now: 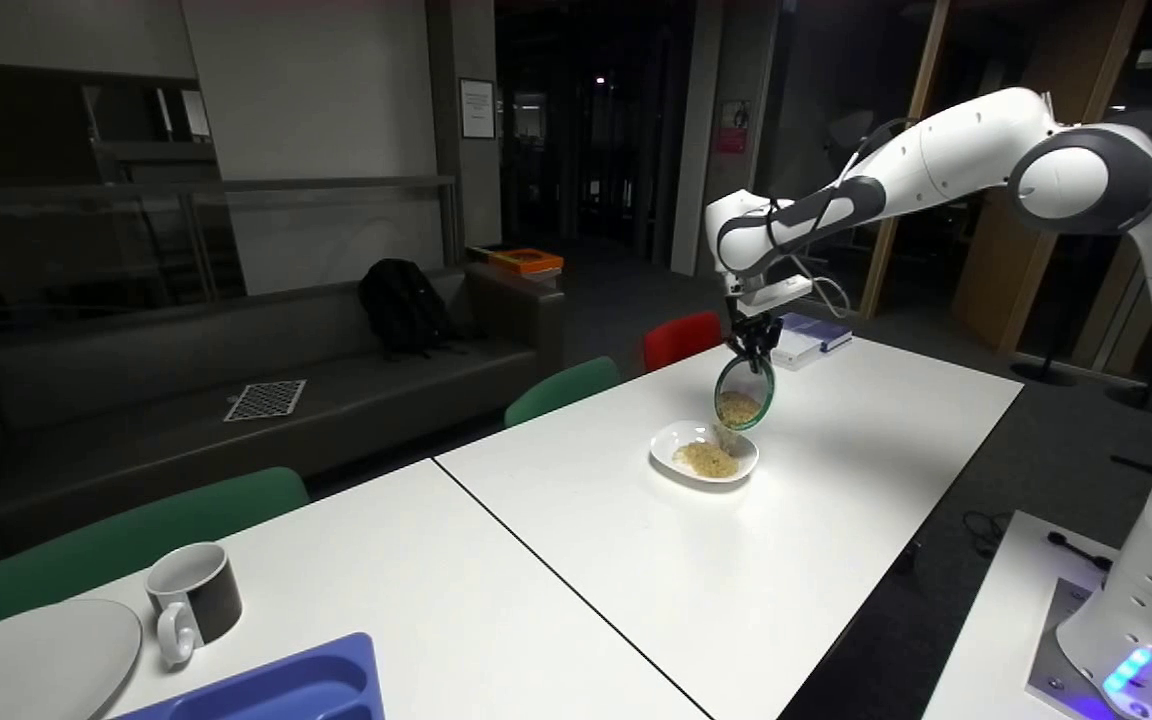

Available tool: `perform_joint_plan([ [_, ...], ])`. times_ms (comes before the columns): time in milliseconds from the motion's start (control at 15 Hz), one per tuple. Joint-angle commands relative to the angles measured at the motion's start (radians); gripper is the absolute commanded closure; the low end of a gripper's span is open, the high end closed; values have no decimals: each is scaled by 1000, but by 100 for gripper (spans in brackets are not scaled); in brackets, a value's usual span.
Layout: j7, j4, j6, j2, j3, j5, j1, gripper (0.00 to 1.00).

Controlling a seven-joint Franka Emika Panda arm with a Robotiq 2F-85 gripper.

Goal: Pick up the bowl and pour some of its contents on the plate

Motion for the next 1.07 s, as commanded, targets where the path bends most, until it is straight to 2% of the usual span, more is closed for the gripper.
perform_joint_plan([
  [0,42,68,-65,28,-16,-46,31,96],
  [1000,110,242,-218,156,-27,-116,85,96],
])
